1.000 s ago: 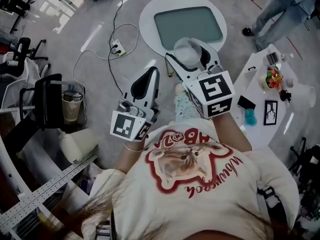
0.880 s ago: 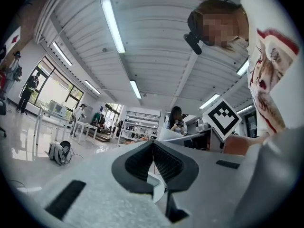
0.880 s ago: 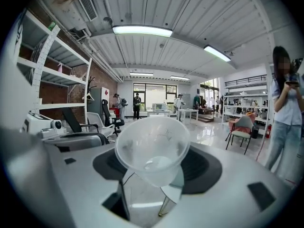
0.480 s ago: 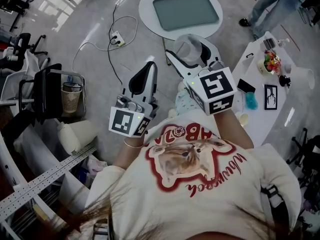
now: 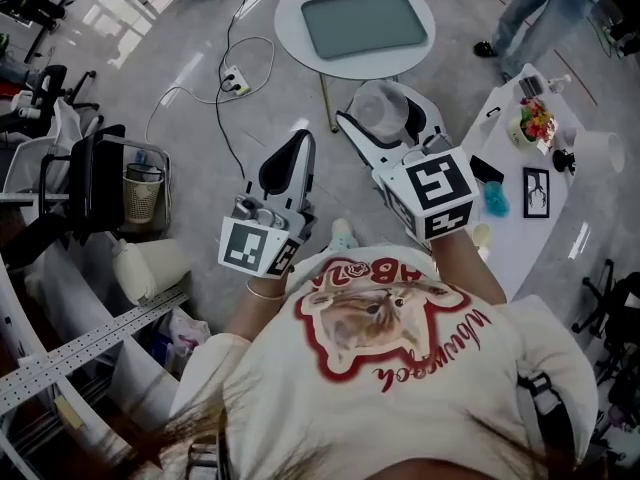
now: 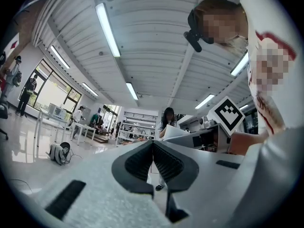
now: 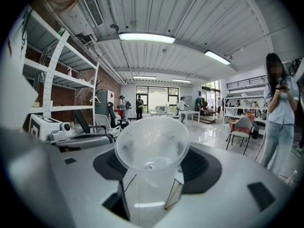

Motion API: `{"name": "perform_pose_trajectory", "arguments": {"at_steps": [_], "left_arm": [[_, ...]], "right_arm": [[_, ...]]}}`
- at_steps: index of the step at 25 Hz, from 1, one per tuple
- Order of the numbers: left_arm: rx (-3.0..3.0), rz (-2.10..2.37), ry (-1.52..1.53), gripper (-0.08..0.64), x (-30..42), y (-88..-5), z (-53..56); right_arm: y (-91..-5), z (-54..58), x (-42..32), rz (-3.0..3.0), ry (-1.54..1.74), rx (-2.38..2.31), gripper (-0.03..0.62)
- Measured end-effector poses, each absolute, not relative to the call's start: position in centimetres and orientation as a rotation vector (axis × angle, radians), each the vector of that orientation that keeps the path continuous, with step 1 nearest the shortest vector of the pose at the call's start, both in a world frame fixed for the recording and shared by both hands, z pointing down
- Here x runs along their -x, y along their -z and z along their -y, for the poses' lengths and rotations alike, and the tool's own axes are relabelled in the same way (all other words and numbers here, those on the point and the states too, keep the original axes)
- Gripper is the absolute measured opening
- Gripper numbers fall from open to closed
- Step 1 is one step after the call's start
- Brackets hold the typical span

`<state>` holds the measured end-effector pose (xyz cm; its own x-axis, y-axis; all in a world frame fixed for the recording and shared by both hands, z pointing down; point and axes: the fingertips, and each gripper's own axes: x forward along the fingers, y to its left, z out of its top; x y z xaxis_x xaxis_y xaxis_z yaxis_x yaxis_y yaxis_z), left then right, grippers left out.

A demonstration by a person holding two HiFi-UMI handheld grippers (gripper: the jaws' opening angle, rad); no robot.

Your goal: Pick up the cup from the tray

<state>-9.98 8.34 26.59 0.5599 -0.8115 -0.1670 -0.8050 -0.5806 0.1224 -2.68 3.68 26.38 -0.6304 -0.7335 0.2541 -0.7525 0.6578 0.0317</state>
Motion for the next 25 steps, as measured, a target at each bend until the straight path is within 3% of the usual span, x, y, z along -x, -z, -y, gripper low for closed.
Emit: {"name": "perform_pose_trajectory", "arguments": {"at_steps": [25], "left_arm": [[-2.667,1.498,0.310,0.014,-0.7,-27.7,-23.7]], "right_arm": [[-28.0,-18.7,-6.8,2.648,-0.133,-1.084,0.305]]}}
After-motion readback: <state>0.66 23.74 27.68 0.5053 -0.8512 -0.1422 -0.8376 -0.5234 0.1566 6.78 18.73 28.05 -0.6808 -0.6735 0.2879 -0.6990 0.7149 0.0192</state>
